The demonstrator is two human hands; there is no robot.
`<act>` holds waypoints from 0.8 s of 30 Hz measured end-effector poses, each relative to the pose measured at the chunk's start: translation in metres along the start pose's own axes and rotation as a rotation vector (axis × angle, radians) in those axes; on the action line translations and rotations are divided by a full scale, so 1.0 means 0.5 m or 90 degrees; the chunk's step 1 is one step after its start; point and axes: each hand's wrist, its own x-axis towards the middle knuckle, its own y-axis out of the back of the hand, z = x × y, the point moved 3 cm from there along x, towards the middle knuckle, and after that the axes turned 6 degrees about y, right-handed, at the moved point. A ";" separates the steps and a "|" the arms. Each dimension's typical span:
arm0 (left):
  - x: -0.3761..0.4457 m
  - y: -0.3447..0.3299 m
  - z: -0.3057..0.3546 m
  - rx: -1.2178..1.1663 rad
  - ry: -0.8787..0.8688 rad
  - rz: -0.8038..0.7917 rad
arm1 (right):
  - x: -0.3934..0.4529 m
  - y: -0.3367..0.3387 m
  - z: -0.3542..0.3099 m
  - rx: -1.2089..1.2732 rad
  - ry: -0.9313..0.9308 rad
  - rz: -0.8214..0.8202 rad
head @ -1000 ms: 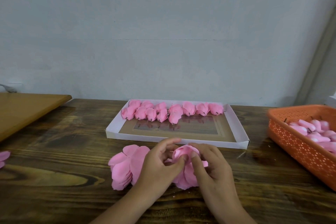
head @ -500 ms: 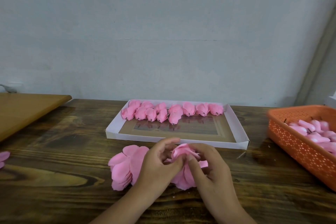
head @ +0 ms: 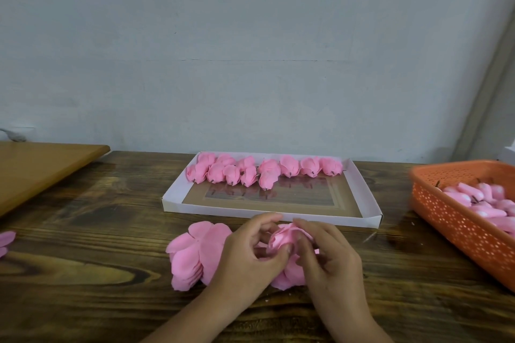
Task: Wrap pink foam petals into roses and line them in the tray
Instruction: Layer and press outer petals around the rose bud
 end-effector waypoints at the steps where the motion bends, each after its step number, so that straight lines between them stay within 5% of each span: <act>1: 0.000 -0.001 0.001 0.004 -0.004 0.000 | -0.001 0.000 0.000 0.002 -0.005 0.001; 9: -0.002 0.001 0.005 0.017 -0.008 -0.014 | -0.006 -0.002 0.007 0.026 -0.066 0.000; 16: -0.006 -0.001 0.010 -0.004 -0.020 -0.015 | -0.001 0.000 -0.010 -0.001 0.008 0.019; 24: 0.004 0.003 -0.004 -0.060 0.013 -0.007 | 0.000 -0.004 -0.032 0.074 -0.004 -0.057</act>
